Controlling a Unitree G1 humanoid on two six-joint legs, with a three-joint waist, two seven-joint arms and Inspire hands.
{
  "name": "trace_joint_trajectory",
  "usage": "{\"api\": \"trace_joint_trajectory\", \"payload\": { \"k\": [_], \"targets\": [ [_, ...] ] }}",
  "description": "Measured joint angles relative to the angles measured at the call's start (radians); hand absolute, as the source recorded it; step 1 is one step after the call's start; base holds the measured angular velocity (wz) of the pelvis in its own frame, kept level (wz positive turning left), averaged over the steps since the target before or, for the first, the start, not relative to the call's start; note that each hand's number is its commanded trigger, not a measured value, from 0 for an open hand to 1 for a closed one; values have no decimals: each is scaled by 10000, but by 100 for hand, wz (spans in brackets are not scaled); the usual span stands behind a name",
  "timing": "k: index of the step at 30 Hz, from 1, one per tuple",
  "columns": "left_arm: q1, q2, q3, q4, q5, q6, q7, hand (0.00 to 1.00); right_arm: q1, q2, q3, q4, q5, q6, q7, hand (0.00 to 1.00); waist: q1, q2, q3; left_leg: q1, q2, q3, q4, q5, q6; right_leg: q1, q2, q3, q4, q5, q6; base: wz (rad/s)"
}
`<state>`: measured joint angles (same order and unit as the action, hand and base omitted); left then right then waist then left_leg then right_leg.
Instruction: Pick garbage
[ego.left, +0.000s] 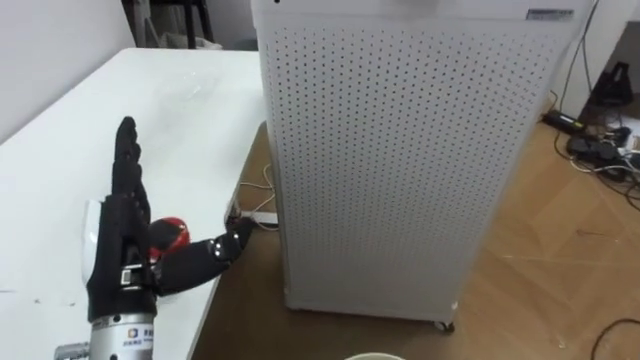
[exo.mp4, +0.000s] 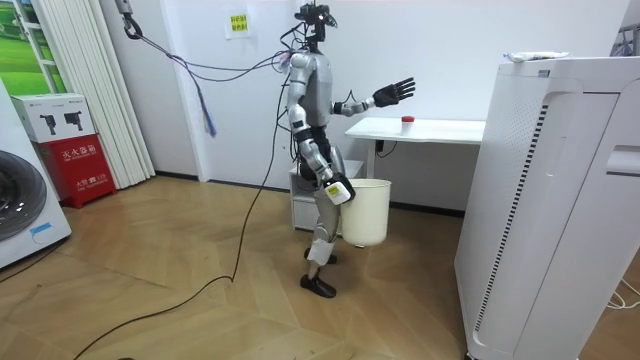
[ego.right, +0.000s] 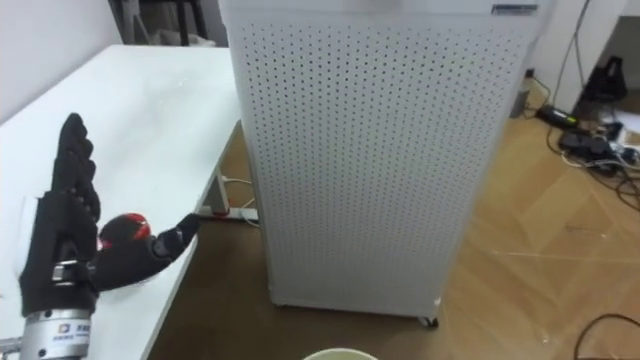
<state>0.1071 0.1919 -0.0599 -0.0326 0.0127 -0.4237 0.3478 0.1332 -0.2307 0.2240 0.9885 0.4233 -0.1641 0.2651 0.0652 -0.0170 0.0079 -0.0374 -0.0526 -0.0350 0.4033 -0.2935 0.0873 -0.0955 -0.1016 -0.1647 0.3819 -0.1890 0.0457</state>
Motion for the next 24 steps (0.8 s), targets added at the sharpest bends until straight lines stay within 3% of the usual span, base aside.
{"api": "trace_joint_trajectory", "payload": {
  "k": [4,11,21,24],
  "targets": [
    [7,12,135,-441,6,33,163,0,-339,-22,-32,169,-248,3,129,100,173,-93,21,491,209,-68,-788,85,-145,381,275,21,-570,27,-32,-1],
    [6,344,193,-745,410,32,291,0,-373,-45,-29,210,-287,2,576,100,219,-245,39,857,249,-509,-1359,179,-288,907,399,-192,-1326,32,-44,10],
    [29,385,210,-754,743,31,320,0,-426,-50,8,267,-352,-6,1040,100,520,-391,40,812,243,-752,-1346,181,-292,1131,417,-323,-1669,38,-53,7],
    [280,400,235,-768,875,31,331,0,-412,-56,130,270,-357,-6,1125,100,536,-472,21,556,173,-577,-878,171,-325,1367,280,-183,-1948,66,-86,22]
  ]
}}
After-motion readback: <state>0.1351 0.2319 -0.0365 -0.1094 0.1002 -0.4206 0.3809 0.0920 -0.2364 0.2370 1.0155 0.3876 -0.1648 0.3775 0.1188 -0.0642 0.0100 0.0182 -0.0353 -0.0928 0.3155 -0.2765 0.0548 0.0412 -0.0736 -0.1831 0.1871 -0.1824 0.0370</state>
